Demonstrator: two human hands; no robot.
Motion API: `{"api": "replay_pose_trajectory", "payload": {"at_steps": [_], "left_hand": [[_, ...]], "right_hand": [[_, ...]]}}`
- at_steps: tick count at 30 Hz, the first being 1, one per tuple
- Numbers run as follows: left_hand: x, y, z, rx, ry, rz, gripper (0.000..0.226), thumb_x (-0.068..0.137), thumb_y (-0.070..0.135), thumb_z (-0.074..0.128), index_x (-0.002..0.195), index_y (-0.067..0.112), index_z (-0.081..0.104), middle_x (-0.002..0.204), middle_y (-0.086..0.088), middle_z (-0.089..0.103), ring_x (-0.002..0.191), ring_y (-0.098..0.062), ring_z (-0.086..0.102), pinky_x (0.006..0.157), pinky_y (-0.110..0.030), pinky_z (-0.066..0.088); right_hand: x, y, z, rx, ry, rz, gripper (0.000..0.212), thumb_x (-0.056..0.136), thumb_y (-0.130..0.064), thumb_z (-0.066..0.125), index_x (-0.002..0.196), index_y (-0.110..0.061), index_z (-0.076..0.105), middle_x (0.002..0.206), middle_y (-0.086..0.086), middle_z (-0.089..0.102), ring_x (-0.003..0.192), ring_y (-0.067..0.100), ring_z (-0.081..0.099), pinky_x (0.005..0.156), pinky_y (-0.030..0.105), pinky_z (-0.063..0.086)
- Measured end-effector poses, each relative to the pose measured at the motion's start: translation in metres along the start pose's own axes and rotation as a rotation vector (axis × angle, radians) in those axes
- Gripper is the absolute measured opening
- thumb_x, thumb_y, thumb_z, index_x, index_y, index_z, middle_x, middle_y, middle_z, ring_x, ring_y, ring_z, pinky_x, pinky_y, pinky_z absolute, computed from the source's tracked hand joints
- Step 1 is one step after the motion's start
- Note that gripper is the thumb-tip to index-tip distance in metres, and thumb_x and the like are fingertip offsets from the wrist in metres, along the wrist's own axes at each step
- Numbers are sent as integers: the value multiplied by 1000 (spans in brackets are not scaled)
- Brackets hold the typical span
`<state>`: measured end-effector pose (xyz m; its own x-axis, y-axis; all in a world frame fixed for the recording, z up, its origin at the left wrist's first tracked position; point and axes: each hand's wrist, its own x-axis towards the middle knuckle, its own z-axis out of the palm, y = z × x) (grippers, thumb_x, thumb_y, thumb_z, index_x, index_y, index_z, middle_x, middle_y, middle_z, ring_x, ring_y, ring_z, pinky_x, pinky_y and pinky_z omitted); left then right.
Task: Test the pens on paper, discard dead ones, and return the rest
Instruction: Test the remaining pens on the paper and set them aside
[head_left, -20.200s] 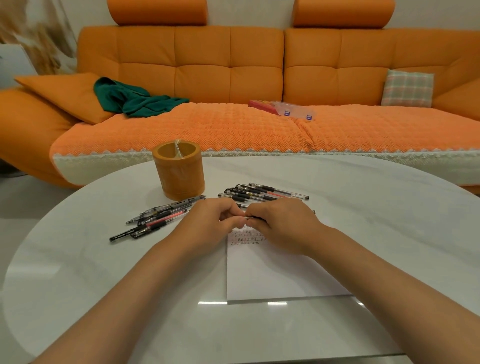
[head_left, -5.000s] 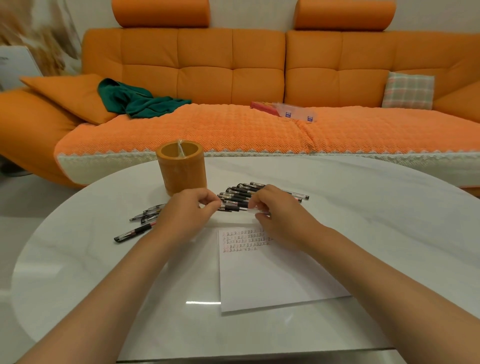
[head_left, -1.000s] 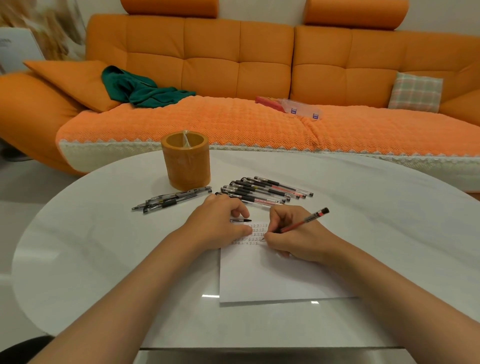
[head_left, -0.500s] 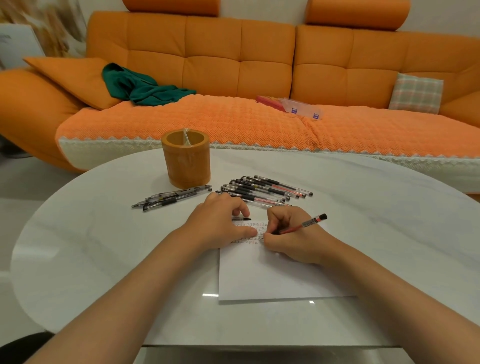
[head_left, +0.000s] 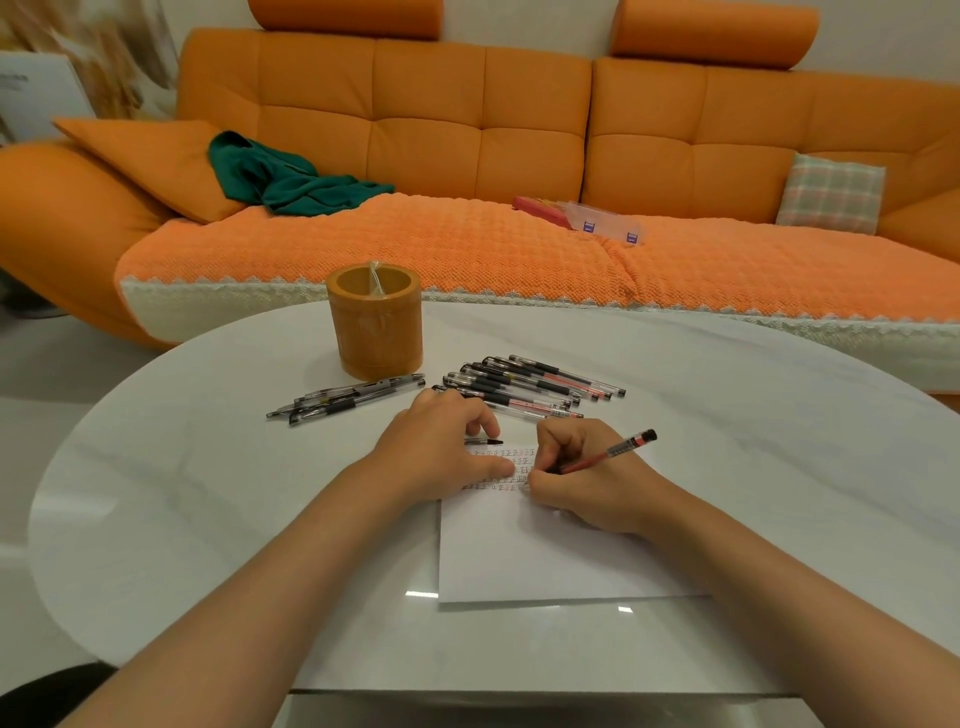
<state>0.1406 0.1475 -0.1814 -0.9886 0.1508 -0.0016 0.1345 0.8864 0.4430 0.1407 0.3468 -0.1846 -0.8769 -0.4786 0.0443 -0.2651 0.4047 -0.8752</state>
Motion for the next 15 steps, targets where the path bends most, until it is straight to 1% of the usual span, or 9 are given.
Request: {"api": "replay_pose_trajectory", "payload": {"at_steps": [5,8,11,15], "left_hand": [[-1,0,0,-4,-2,5,42,77,62,72,111,41,60,109,13,56,113,-11,42,94,-38,47],[-1,0,1,-8,8,4,42,77,62,72,112,41,60,109,13,55,114,-11,42,95,-38,46],[-1,-1,1,-9,12,4,42,77,63,72,111,41,61,109,13,55,114,-11,42,95,-38,46],[-1,-1,1,-8,13,10,41,77,63,72,110,42,60,109,14,55,114,-10,41,95,-38,46]], "right_hand": [[1,0,1,-18,-1,-11,19,78,7,64,69,4,48,56,12,54,47,13,52,46,24,39],[1,1,1,-6,7,-11,18,78,6,64,70,5,48,56,11,56,48,16,54,46,26,39],[0,1,2,-1,16,-22,17,79,5,65,70,3,51,56,8,58,48,16,55,46,25,41],[0,2,1,-10,-3,-25,18,78,6,65,70,5,49,56,8,57,49,15,52,46,24,39]]}}
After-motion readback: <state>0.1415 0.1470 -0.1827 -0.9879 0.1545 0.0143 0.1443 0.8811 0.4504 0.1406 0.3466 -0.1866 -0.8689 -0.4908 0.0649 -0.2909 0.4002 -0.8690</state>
